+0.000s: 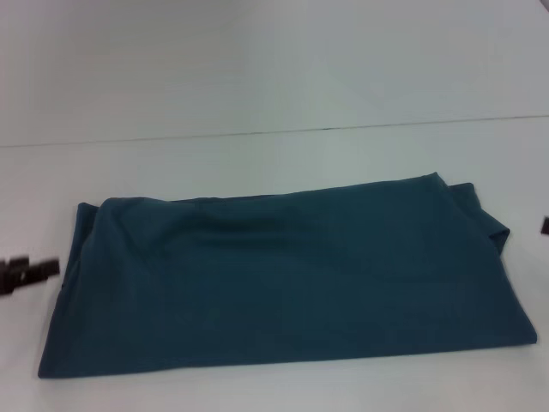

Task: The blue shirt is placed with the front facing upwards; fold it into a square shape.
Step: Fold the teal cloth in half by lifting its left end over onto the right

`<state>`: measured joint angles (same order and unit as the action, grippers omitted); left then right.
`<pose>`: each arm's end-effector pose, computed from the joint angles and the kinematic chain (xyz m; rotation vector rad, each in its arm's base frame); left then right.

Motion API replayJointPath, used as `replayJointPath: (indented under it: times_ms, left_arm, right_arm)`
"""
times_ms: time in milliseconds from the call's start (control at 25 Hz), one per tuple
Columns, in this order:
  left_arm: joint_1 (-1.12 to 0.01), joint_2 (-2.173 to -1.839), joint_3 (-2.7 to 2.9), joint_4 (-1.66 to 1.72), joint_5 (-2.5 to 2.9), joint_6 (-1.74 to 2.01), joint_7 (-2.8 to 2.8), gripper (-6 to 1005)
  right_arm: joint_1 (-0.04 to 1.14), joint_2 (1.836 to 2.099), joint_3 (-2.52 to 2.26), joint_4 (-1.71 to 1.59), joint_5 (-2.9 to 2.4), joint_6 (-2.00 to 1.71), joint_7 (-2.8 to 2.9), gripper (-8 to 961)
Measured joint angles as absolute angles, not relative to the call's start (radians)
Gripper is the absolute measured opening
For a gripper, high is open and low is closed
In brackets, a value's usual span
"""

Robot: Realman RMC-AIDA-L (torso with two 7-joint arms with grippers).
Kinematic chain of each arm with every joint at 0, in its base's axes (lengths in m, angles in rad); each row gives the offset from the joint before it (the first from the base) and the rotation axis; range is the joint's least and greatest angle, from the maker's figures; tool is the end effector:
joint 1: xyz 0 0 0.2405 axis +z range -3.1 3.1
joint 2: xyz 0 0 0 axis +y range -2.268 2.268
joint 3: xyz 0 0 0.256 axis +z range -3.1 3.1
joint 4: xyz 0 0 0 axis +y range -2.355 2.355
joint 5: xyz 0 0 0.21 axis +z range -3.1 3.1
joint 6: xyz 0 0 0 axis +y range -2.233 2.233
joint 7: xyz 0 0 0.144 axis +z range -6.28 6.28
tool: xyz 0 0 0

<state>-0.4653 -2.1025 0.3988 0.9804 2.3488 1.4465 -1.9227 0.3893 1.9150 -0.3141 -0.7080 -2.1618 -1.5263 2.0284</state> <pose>-0.3316 0.3294 0.0761 -2.1958 -1.2622 -0.4152 0.3712 0.3018 0.1178 -1.9931 1.5532 0.7313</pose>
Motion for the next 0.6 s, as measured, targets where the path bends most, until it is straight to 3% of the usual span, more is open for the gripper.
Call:
replayJointPath:
  times_ms: [160, 360, 440, 600]
  left_arm:
    - [-0.515, -2.114, 0.403, 0.945, 2.307, 1.366, -1.936, 530]
    - [-0.562, -2.114, 0.409, 0.866, 2.306, 1.279, -1.936, 654]
    - [-0.577, -2.113, 0.411, 0.839, 2.306, 1.245, -1.93, 711]
    - [-0.586, -2.115, 0.412, 0.829, 2.306, 1.23, -1.928, 709]
  right_arm:
    - [0.445, 1.928, -0.326, -0.701, -2.157, -1.508, 2.017, 484]
    - [0.506, 1.952, -0.356, -0.698, -2.163, -1.469, 1.996, 730]
    - [0.521, 1.965, -0.363, -0.698, -2.164, -1.452, 1.973, 747]
    - [0.529, 1.986, -0.378, -0.696, -2.163, -1.42, 1.923, 780]
